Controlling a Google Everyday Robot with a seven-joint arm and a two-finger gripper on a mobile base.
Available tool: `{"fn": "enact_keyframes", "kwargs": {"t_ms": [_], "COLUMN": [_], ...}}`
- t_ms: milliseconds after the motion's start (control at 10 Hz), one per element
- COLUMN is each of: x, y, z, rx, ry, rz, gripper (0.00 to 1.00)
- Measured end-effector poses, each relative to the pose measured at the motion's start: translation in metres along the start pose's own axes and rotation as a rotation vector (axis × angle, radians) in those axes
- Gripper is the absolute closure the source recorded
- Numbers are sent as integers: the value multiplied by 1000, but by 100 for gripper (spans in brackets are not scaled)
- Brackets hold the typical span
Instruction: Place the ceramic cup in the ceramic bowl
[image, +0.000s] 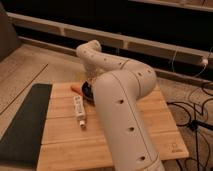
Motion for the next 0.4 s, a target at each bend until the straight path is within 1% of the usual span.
{"fn": "enact_keyframes", "kwargs": {"t_ms": [100,200,300,400], "x": [1,0,-3,-7], "y": [3,9,17,29], "z": [-3,-12,-31,-56], "rx": [-5,-9,-2,0], "ry": [5,-3,-35,-81], "rz": [-8,-29,-64,-101], "gripper": [29,29,29,29]}}
